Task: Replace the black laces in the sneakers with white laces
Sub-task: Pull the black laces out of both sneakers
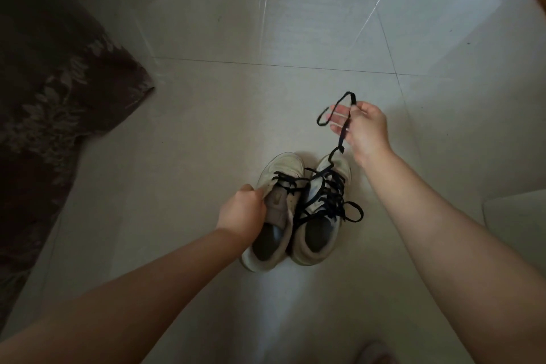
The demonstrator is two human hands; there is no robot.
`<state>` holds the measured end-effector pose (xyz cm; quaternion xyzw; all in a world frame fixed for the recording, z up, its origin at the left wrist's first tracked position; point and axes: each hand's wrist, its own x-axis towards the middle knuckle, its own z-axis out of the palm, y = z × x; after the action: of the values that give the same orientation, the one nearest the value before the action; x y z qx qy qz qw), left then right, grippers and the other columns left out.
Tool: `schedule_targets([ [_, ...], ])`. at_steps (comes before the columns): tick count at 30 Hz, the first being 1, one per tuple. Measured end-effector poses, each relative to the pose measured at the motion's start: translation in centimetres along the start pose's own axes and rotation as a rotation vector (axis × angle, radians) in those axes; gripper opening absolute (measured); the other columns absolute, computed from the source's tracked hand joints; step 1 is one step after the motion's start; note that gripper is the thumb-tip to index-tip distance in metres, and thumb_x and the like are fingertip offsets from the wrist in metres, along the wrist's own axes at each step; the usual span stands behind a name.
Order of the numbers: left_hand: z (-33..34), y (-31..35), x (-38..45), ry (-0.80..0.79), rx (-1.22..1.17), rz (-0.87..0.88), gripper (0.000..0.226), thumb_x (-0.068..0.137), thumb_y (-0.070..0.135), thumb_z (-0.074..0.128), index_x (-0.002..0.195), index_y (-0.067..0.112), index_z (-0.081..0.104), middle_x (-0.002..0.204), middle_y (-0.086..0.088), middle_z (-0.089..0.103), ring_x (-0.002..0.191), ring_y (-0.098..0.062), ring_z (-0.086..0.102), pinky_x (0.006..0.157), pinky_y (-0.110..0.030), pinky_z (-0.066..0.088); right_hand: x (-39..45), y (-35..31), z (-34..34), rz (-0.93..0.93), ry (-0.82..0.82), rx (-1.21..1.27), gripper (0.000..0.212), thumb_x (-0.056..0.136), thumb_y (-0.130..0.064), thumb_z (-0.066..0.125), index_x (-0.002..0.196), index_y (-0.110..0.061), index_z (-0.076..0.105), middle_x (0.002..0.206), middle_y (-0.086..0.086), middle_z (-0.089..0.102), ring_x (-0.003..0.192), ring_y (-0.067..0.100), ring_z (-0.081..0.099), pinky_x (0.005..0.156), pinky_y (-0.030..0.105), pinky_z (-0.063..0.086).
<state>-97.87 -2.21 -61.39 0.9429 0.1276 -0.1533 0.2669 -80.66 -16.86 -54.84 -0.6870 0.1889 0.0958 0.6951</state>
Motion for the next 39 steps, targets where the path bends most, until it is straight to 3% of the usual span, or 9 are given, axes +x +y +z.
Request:
schedule_targets([
  [5,0.2,0.7,-0.7,0.03,0.098,0.079,0.035,0.096,0.028,0.042,0.131,0.026,0.048,0.132,0.002,0.042,0.12,-0.02,0.045,0.075,-0.033,0.046,-0.5,2.0,-0.2,-0.188,-0.029,-0.723,0.041,0.093,-0.007,0.05,0.132,-0.012,0.04,0.123,0.002,0.053,0.114,0.018,0.052,0.093,0.026,0.042],
  [10,0.3,1.5,0.0,0.2,0.048,0.186,0.018,0.089,0.027,0.057,0.101,0.018,0.068,0.112,-0.009,0.05,0.11,-0.03,0.048,0.064,-0.031,0.038,-4.6,5.5,-1.2,-0.295,-0.628,-1.176,0.015,0.092,-0.017,0.054,0.102,-0.02,0.065,0.093,-0.008,0.066,0.088,0.013,0.062,0.08,0.025,0.046],
  [14,0.4,2.1,0.8,0.067,0.147,0.152,0.028,0.094,0.038,0.046,0.108,0.024,0.066,0.111,-0.005,0.045,0.112,-0.024,0.04,0.078,-0.031,0.039,-5.0,6.9,-2.1,-0.472,-0.692,-1.566,0.023,0.087,-0.023,0.057,0.109,-0.02,0.055,0.099,-0.002,0.066,0.096,0.022,0.058,0.086,0.028,0.033],
  [19,0.9,2.4,1.1,-0.019,-0.012,0.048,0.032,0.094,0.042,0.045,0.101,0.022,0.069,0.106,-0.009,0.052,0.109,-0.026,0.044,0.088,-0.033,0.041,-4.5,7.7,-2.1,-0.602,-0.645,-1.626,0.019,0.086,-0.024,0.055,0.104,-0.021,0.058,0.094,0.0,0.065,0.096,0.021,0.054,0.085,0.03,0.029],
  [24,1.0,2.6,1.6,-0.034,-0.236,-0.037,0.026,0.088,0.04,0.058,0.103,0.02,0.067,0.094,-0.004,0.058,0.093,-0.02,0.056,0.073,-0.026,0.042,-4.3,7.3,-1.9,-0.915,-0.457,-1.396,0.013,0.068,-0.012,0.065,0.077,-0.011,0.056,0.048,-0.001,0.055,0.045,0.024,0.052,0.066,0.026,0.045],
  [27,0.5,2.8,2.3,-0.017,-0.549,-0.204,0.014,0.086,0.031,0.063,0.093,0.018,0.062,0.076,0.003,0.059,0.075,-0.015,0.057,0.063,-0.024,0.039,-5.3,7.4,-0.6,-1.136,-0.6,-1.337,0.02,0.071,-0.006,0.069,0.089,-0.01,0.061,0.062,0.001,0.064,0.058,0.021,0.062,0.063,0.027,0.044],
  [31,0.2,2.7,3.0,0.009,-0.806,-0.421,0.02,0.09,0.019,0.058,0.071,0.012,0.056,0.058,0.0,0.054,0.056,-0.016,0.053,0.048,-0.022,0.037,-5.6,6.6,0.5,-0.85,-0.726,-1.173,0.038,0.089,-0.001,0.049,0.125,-0.013,0.05,0.1,0.0,0.062,0.092,0.024,0.059,0.074,0.034,0.044],
  [36,0.4,1.1,3.3,0.087,-1.122,-0.672,0.02,0.092,0.013,0.047,0.072,0.011,0.048,0.06,-0.006,0.05,0.049,-0.017,0.044,0.048,-0.022,0.035,-3.9,7.1,-1.4,-0.805,-0.468,-1.161,0.018,0.085,-0.007,0.056,0.102,-0.011,0.061,0.114,0.0,0.057,0.09,0.02,0.06,0.069,0.03,0.048],
  [39,-0.1,0.0,3.6,0.174,-1.257,-0.763,0.024,0.094,0.009,0.042,0.07,0.012,0.043,0.058,-0.006,0.043,0.047,-0.016,0.036,0.048,-0.022,0.032,-4.1,8.0,-2.3,-0.654,-0.576,-1.272,0.011,0.087,-0.023,0.062,0.094,-0.016,0.066,0.102,-0.004,0.058,0.087,0.015,0.057,0.066,0.023,0.038],
])
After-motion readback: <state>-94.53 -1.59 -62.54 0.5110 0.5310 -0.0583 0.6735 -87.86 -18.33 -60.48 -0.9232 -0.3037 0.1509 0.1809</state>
